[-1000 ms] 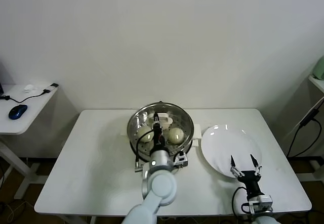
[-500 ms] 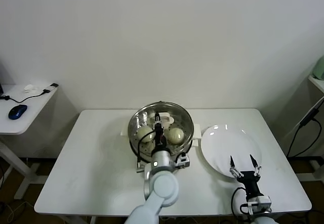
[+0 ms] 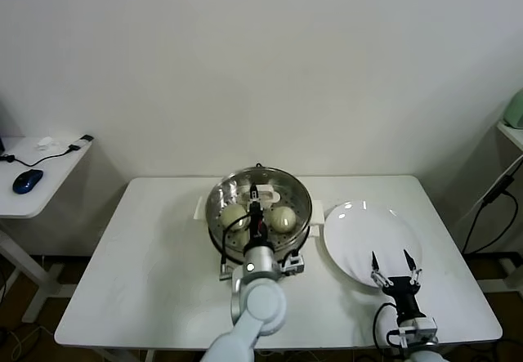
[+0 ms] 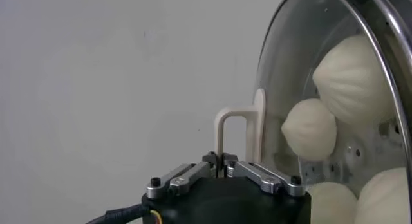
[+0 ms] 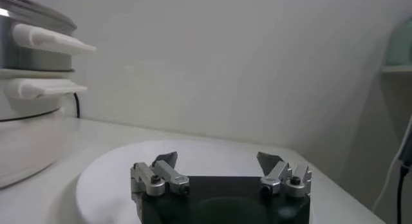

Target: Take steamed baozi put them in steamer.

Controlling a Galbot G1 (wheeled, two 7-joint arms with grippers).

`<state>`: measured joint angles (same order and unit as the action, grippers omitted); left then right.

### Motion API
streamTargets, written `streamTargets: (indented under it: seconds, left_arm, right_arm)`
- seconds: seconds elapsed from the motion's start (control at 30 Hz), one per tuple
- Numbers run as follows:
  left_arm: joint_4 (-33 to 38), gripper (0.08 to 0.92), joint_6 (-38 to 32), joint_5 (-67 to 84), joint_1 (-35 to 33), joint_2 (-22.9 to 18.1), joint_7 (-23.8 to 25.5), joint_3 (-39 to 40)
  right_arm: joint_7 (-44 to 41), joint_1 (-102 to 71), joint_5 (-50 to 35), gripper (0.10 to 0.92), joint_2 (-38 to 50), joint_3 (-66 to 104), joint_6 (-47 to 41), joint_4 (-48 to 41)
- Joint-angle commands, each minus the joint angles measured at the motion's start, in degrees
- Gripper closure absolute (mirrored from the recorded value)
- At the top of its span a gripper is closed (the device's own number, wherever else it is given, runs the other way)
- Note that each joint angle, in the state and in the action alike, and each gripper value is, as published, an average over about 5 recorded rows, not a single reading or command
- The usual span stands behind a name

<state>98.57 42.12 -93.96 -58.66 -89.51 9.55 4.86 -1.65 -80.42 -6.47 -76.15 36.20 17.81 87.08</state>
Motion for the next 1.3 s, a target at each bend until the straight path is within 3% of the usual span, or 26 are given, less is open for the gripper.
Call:
streamTargets:
  seconds: [0.03, 0.17, 0.4, 0.63, 0.8, 0.93, 1.0, 1.13, 1.3]
  left_arm:
    - [-0.3, 0.862, 1.2, 0.6, -0.4, 0.3, -0.1, 0.2]
    - [1.3, 0.83, 0.8, 1.8, -0.8, 0.9, 0.6, 0.9]
    - [8.3, 0.632, 1.2, 7.9, -1.4, 2.9, 2.2, 3.1]
    - [18.8, 0.433, -2.3, 16.8, -6.7, 8.8, 1.8, 1.7]
    - [25.8, 0.286, -11.6, 36.0, -11.7, 12.0, -6.7, -6.2]
    - [28.5, 0.198, -23.5, 67.6, -14.5, 11.8, -17.1, -18.8]
    - [28.5, 0.183, -30.2, 84.5, -16.6, 11.4, -19.5, -27.3]
    - [23.2, 0.177, -39.2, 108.6, -22.4, 13.5, -17.3, -42.1]
    - [10.5, 0.177, -48.2, 115.4, -26.0, 17.2, -16.8, -44.5]
  right_arm:
    - [0.2, -0.1, 0.7, 0.203, -0.2, 0.0, 0.3, 0.4]
    - [0.3, 0.0, 0.8, 0.203, -0.1, -0.1, -0.1, 1.0]
    - [0.1, -0.1, 0.4, 0.203, 0.4, -0.1, -3.0, 2.3]
    - [2.2, -0.9, -1.1, 0.203, 0.9, -1.0, -6.3, 3.9]
    - [1.4, -0.9, -1.0, 0.203, 0.8, -0.7, -4.4, 4.1]
    - [0.1, -0.9, -1.6, 0.203, 0.5, -0.5, -3.0, 4.5]
    - [-0.3, -1.1, -2.1, 0.203, 0.5, -0.4, -2.6, 4.9]
    - [-0.5, -1.4, -2.1, 0.203, 0.5, -0.3, -2.0, 4.9]
    - [-0.5, -0.9, -2.0, 0.203, 0.5, -0.5, -1.9, 4.0]
